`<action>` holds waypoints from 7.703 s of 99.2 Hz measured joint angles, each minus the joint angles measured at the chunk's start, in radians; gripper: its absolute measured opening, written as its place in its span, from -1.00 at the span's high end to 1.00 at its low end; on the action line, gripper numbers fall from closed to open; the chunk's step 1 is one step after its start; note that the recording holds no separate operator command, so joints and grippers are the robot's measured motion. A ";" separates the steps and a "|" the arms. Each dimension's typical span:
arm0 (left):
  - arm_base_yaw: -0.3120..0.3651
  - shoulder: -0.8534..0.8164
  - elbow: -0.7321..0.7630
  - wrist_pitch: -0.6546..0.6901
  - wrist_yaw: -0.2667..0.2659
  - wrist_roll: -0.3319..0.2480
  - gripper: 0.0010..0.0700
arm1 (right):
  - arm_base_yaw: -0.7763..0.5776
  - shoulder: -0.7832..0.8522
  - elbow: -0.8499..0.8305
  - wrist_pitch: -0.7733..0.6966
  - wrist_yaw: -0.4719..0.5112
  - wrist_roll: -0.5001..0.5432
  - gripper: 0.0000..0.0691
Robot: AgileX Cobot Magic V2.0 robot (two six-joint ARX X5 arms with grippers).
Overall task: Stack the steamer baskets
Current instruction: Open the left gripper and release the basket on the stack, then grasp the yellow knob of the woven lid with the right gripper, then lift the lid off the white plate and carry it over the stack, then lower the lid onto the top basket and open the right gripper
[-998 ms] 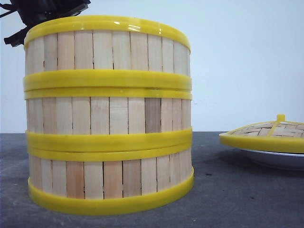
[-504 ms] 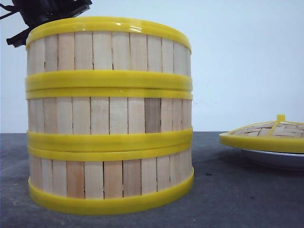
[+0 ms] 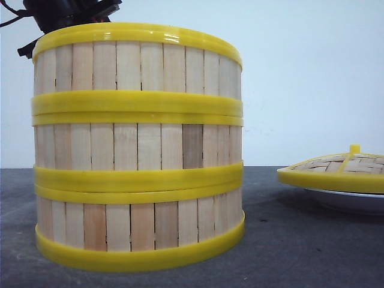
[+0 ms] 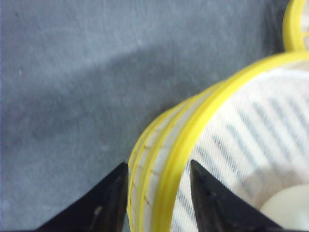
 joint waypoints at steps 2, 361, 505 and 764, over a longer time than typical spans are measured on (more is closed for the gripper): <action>0.000 -0.006 -0.001 0.010 0.000 0.000 0.35 | 0.000 0.007 0.000 -0.012 0.012 0.001 0.09; -0.003 -0.991 -0.290 0.023 0.036 -0.015 0.35 | -0.399 0.687 0.122 -0.013 -0.047 0.003 0.83; -0.003 -0.991 -0.290 0.016 0.036 -0.015 0.35 | 0.284 0.840 0.553 -0.167 -0.145 -0.019 0.84; -0.003 -1.213 -0.723 0.167 -0.011 -0.011 0.35 | 0.283 -0.256 -0.164 -0.183 0.327 0.026 0.02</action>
